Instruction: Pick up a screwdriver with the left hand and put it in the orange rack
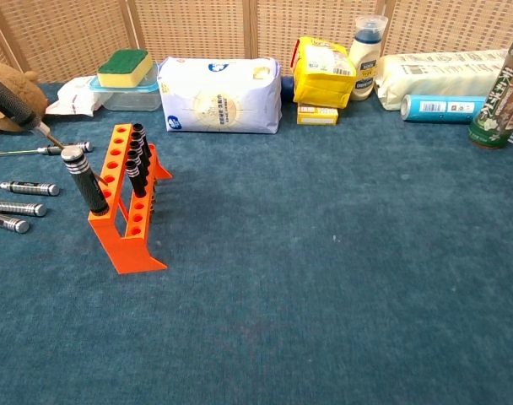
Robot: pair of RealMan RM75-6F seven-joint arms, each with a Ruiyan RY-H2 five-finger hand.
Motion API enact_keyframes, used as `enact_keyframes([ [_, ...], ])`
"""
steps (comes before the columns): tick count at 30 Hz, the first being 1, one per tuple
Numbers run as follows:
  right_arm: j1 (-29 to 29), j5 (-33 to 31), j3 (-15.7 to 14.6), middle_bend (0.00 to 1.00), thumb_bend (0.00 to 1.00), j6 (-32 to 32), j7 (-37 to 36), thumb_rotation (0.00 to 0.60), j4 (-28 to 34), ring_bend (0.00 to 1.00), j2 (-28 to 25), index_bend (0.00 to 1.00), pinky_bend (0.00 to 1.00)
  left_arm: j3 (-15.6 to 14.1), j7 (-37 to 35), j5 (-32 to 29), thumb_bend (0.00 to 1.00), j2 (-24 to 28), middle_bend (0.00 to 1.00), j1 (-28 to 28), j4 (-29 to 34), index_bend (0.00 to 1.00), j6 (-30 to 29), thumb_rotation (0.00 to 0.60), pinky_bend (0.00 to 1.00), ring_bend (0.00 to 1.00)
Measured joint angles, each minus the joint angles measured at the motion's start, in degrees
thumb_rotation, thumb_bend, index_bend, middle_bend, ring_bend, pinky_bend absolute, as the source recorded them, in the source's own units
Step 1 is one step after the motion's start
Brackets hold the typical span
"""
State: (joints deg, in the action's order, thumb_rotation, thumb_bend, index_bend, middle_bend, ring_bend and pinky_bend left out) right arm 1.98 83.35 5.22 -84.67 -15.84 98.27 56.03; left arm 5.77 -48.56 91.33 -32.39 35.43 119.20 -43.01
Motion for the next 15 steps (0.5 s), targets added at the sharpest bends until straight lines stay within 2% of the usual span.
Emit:
enact_keyframes([
  [15,-0.11,0.06,0.05,0.02,0.01,-0.20,-0.56,0.600,-0.03,0.02,-0.20,0.04,0.00,-0.59,-1.40,0.51,0.42,-0.21,1.00,0.81,-0.25,0.57,0.51,0.600,0.98,0.91],
])
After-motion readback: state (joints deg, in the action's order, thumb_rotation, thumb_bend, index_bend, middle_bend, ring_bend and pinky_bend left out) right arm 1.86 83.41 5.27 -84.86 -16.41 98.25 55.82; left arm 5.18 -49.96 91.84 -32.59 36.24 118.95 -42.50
